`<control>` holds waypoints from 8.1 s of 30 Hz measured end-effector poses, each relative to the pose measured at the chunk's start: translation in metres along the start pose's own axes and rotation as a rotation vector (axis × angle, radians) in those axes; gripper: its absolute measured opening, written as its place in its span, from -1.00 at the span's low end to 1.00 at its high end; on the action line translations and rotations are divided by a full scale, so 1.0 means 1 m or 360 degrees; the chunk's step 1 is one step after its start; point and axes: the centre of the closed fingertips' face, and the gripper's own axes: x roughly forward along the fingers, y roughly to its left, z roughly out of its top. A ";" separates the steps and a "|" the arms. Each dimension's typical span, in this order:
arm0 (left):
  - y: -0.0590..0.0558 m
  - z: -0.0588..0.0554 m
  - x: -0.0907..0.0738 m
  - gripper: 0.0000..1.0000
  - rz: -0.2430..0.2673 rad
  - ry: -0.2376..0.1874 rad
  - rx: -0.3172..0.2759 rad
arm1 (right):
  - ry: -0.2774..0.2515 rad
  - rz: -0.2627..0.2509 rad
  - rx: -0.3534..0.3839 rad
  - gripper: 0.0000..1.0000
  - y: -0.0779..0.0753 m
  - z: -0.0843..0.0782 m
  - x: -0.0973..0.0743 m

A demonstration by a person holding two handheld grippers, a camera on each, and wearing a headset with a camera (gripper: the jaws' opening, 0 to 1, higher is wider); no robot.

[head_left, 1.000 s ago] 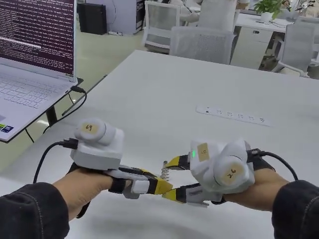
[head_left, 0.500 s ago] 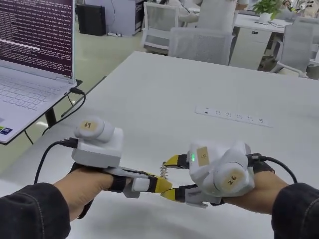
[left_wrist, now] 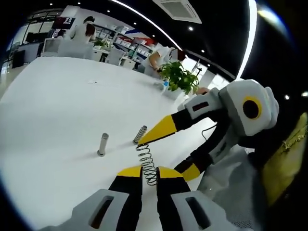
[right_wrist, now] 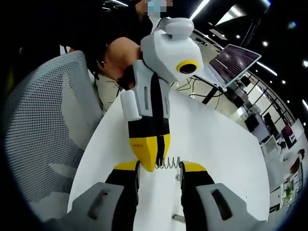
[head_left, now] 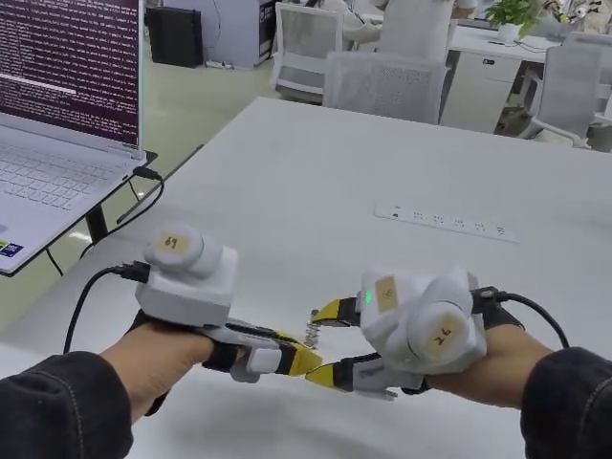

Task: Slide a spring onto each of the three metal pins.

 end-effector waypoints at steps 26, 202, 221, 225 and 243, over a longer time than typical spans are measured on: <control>-0.045 -0.036 0.002 -0.95 -0.0153 0.0244 0.0840 | 0.0130 0.0574 0.0277 -0.61 0.042 -0.009 -0.020; -0.016 -0.028 -0.031 0.58 0.0051 -0.0220 0.0582 | 0.0879 0.0577 -0.0120 -0.83 -0.078 -0.036 0.018; -0.011 -0.030 -0.031 0.59 0.0116 -0.0167 0.0705 | 0.0914 0.0643 -0.0134 -0.83 -0.078 -0.043 0.036; -0.008 -0.029 -0.031 0.59 0.0135 -0.0156 0.0741 | 0.0921 0.0650 -0.0134 -0.83 -0.079 -0.046 0.038; 0.002 -0.027 -0.035 0.58 0.0236 -0.0077 0.0947 | 0.0932 0.0669 -0.0136 -0.83 -0.075 -0.049 0.040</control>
